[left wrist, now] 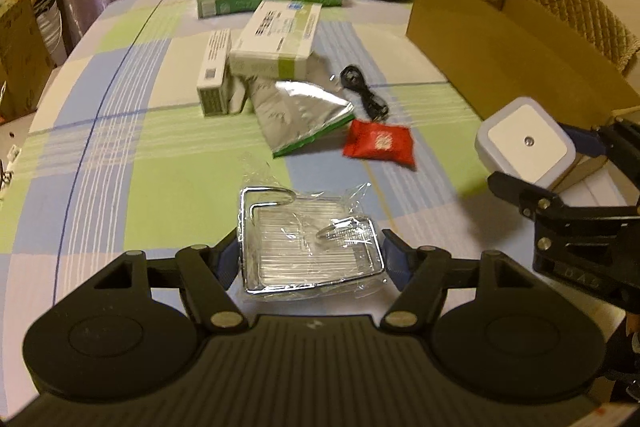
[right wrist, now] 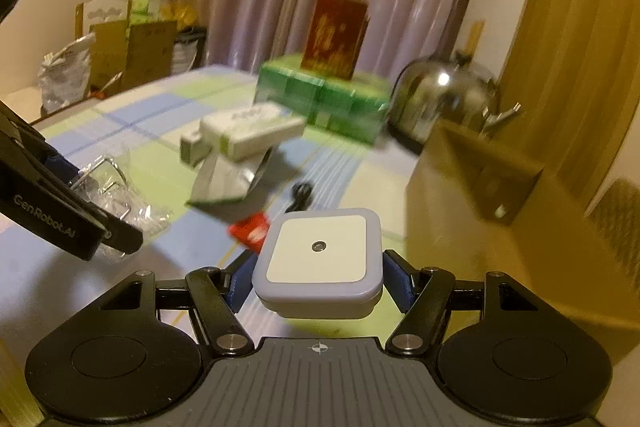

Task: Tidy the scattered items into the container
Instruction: 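Carry the rack and night light over the cardboard box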

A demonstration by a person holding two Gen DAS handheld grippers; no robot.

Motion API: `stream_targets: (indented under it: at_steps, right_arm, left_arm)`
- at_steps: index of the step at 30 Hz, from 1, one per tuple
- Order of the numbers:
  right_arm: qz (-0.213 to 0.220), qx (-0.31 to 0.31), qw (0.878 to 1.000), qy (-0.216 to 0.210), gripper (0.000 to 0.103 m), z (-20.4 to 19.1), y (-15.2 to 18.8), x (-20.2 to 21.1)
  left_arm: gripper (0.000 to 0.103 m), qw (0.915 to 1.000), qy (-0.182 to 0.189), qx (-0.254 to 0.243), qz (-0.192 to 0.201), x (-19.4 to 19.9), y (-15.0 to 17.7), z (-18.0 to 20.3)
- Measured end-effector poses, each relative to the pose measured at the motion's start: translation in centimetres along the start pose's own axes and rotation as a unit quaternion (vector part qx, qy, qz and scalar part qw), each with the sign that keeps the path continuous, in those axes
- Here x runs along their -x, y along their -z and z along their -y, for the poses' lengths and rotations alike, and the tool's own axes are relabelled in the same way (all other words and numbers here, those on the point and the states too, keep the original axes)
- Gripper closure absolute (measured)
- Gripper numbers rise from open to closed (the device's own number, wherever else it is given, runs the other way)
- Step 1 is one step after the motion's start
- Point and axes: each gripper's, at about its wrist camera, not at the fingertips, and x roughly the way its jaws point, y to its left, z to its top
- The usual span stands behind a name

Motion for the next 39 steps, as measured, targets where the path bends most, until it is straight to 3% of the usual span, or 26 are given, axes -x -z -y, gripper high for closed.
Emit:
stream_targets:
  at_steps: [8,16,28,39]
  right_arm:
    - [0.037,-0.022,0.997,0.056,0.039,5.1,-2.1,3.4]
    - [0.021,-0.042,0.993,0.112,0.038,12.3,-1.7,3.7]
    - [-0.014,-0.069,0.988,0.134,0.038,19.0,1.3,2.5]
    - [-0.028,-0.061,0.989,0.131,0.039,20.4,2.3,0.4]
  left_arm:
    - [0.037,0.999,0.016,-0.023,0.036,2.5,-3.0,3.0]
    - [0.037,0.9933,0.057,-0.066,0.076,3.5,-7.7,8.9]
    - [0.037,0.969,0.113,-0.199,0.094,0.5,-14.7,20.2]
    - [0.036,0.9488,0.136,-0.28,0.052,-5.7,-16.9,24.3]
